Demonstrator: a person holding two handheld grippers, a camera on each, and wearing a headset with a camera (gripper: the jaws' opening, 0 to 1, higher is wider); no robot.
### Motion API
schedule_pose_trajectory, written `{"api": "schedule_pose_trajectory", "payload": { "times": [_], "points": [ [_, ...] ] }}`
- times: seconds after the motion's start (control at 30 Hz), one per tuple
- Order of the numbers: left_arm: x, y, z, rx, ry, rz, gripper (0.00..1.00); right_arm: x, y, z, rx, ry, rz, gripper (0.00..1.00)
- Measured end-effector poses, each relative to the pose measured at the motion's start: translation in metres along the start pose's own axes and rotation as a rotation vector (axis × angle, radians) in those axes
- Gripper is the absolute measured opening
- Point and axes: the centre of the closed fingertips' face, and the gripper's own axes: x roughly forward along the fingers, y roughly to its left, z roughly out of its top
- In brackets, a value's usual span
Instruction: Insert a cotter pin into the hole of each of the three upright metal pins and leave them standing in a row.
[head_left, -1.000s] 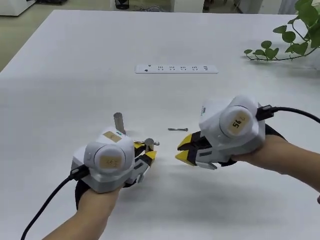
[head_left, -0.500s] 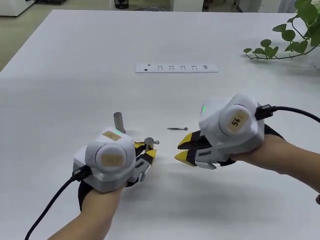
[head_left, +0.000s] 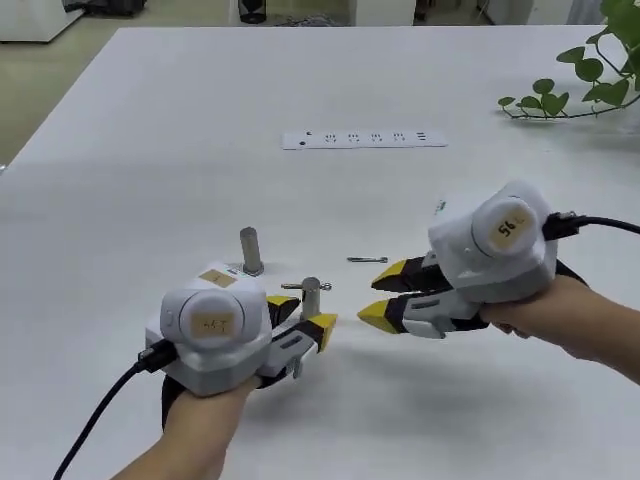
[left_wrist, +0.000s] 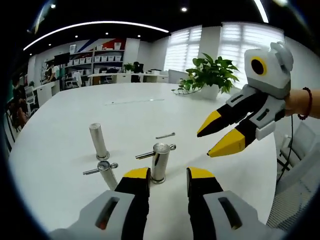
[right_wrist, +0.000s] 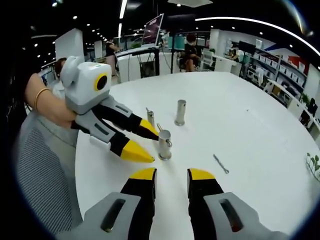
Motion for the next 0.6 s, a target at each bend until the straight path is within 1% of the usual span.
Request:
{"api": "schedule_pose_trajectory", "payload": {
  "times": [0.07,0.1,0.17,0.2,0.27,0.33,0.37,0.43,0.53,0.6],
  "points": [
    [-0.002,0.0,-0.002,-0.01,0.007,-0.006,0.29,0.001,-0.001,0.003,0.026,-0.013,0.0,0.21],
    [-0.003,0.0,-0.005,-0.017,0.016,-0.009,0.29,0.001,-0.001,0.006,0.044,-0.024,0.002,0.22],
    [-0.008,-0.003,-0.01,-0.024,0.047,-0.03,0.29,0.001,-0.001,0.01,0.067,-0.043,0.006,0.23],
    [-0.011,-0.004,-0.011,-0.022,0.054,-0.031,0.29,0.002,0.0,0.013,0.088,-0.058,0.011,0.24],
    [-0.017,-0.005,-0.012,-0.02,0.054,-0.041,0.3,0.003,0.001,0.018,0.138,-0.086,0.022,0.25],
    [-0.023,-0.005,-0.011,-0.027,0.053,-0.039,0.32,0.005,0.001,0.023,0.179,-0.109,0.032,0.27],
    [-0.026,-0.004,-0.011,-0.035,0.054,-0.035,0.33,0.005,0.0,0.024,0.192,-0.116,0.034,0.27],
    [-0.032,-0.002,-0.01,-0.075,0.042,-0.027,0.35,0.006,-0.002,0.029,0.216,-0.137,0.035,0.29],
    [-0.04,0.004,-0.011,-0.092,0.042,-0.001,0.38,0.008,-0.007,0.035,0.195,-0.144,0.011,0.32],
    [-0.044,0.008,-0.012,-0.087,0.044,0.017,0.4,0.009,-0.01,0.039,0.194,-0.15,0.007,0.32]
  ]
}}
